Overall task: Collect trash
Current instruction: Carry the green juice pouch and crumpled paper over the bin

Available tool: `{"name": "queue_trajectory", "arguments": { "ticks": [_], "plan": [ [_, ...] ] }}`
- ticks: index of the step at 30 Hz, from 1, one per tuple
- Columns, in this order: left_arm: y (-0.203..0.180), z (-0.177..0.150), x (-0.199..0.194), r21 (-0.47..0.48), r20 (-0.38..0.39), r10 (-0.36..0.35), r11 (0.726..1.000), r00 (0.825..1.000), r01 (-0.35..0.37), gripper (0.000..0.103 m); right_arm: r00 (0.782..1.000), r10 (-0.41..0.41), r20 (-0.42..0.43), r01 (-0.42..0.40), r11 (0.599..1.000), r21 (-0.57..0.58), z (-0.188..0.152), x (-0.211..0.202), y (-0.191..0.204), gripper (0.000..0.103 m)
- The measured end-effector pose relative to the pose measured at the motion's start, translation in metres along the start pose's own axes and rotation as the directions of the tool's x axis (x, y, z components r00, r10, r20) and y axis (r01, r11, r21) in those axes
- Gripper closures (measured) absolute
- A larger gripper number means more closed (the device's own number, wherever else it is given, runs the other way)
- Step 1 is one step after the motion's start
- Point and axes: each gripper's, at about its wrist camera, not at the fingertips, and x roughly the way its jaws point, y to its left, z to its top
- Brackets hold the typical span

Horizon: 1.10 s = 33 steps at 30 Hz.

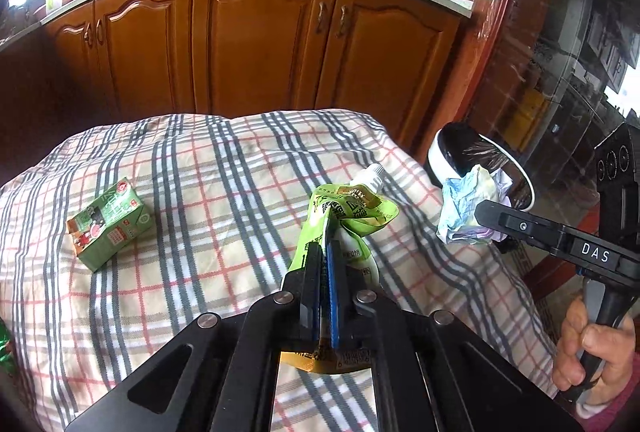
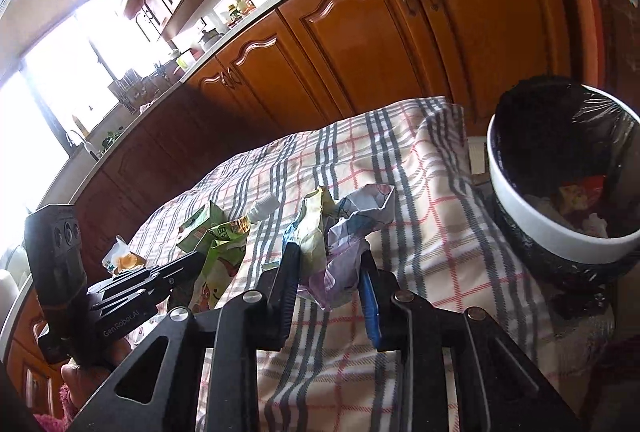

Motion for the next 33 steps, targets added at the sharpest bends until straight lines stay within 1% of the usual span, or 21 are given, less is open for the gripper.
{"name": "queue_trajectory", "arguments": {
  "ticks": [7,14,22,33],
  "plan": [
    [-0.029,0.011,0.005,0.043,0.005,-0.038,0.998,0.999,0.038,0.102,0.997,-0.055,0.045,0.054,0.998,0.016,0.000,-0.031,-0.026,0.075],
    [-0.063,0.022,0.019,0.092,-0.003,-0.063,0.994,0.998,0.063,0.102,0.992,-0.101,0.080,0.098,0.994,0.046,0.001,-0.058,-0.053,0.075],
    [-0.099,0.036,0.037,0.139,-0.016,-0.091,0.986,0.996,0.092,0.102,0.984,-0.144,0.101,0.137,0.988,0.068,0.004,-0.078,-0.075,0.075],
    [-0.141,0.058,0.065,0.218,-0.034,-0.116,0.968,0.993,0.121,0.102,0.970,-0.222,0.104,0.215,0.974,0.072,0.021,-0.097,-0.110,0.075]
  ]
}}
